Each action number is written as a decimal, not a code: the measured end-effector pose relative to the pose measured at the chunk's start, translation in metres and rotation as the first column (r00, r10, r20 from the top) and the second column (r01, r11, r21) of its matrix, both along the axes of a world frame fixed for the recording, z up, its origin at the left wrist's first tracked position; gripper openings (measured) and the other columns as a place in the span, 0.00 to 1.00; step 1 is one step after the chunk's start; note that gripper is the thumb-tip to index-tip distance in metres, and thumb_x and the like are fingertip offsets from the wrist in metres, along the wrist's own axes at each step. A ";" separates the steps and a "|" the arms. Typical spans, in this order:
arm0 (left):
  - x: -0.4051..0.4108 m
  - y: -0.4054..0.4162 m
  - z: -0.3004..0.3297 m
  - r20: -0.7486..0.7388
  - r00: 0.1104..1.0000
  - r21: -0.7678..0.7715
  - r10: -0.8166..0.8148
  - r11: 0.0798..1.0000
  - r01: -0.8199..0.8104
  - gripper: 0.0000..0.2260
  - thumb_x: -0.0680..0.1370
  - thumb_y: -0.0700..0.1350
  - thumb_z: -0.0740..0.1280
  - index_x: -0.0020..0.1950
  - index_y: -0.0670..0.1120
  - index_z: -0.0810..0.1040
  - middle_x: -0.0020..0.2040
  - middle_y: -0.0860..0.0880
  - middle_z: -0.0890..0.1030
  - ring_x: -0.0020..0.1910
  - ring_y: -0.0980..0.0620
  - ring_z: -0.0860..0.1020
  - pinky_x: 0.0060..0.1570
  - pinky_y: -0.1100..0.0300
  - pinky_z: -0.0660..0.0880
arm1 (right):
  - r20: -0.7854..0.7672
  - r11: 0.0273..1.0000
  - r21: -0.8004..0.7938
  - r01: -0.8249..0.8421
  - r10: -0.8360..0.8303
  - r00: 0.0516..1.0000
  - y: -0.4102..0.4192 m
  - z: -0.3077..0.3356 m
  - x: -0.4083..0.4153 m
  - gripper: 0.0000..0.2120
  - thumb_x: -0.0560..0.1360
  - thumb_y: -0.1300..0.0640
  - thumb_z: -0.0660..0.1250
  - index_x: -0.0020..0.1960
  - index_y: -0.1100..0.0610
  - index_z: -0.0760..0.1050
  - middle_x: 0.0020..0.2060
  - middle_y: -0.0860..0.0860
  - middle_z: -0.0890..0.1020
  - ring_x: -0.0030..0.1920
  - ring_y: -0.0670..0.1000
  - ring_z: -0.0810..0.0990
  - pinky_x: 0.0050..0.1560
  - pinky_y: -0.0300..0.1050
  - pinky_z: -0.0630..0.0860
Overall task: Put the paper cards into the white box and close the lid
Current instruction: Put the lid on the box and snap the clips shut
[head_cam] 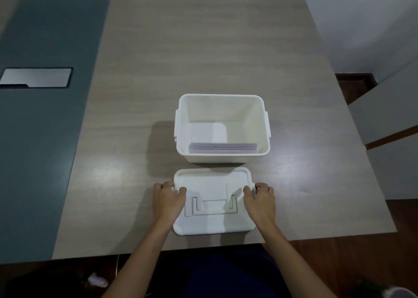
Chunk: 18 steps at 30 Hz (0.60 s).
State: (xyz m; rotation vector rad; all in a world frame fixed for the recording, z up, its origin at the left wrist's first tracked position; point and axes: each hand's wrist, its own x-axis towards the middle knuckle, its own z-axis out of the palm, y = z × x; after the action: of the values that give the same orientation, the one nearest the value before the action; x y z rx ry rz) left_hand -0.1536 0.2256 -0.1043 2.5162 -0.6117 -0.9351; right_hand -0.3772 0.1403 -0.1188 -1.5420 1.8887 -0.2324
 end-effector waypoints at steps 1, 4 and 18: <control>0.000 0.000 0.002 -0.008 1.000 -0.015 0.021 1.000 -0.022 0.18 0.74 0.50 0.65 0.62 0.44 0.77 0.61 0.47 0.72 0.52 0.46 0.77 0.51 0.57 0.71 | 0.006 1.000 0.009 0.011 -0.011 1.000 0.000 0.002 -0.001 0.22 0.77 0.48 0.64 0.65 0.60 0.71 0.59 0.56 0.72 0.55 0.56 0.74 0.51 0.47 0.71; 0.000 0.003 0.008 -0.030 0.997 -0.098 0.069 0.993 -0.072 0.15 0.73 0.48 0.67 0.58 0.45 0.78 0.59 0.49 0.72 0.48 0.50 0.76 0.48 0.58 0.69 | 0.038 0.998 -0.045 0.039 -0.037 0.999 0.003 0.008 -0.005 0.21 0.77 0.49 0.64 0.65 0.58 0.71 0.59 0.54 0.73 0.54 0.53 0.75 0.49 0.46 0.72; -0.016 0.019 0.057 0.199 0.977 -0.661 0.076 0.747 0.077 0.17 0.73 0.45 0.67 0.61 0.41 0.77 0.56 0.52 0.71 0.51 0.62 0.74 0.51 0.68 0.76 | 0.402 0.892 -0.377 0.251 -0.087 0.912 0.024 0.060 -0.011 0.17 0.75 0.45 0.64 0.61 0.50 0.69 0.55 0.47 0.74 0.53 0.49 0.77 0.46 0.49 0.80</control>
State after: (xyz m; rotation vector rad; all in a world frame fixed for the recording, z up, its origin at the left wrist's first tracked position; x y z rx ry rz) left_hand -0.1701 0.2445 -0.0472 1.9549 -0.8364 -0.3319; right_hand -0.3878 0.1645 -0.0591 -1.4583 1.7302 -1.0067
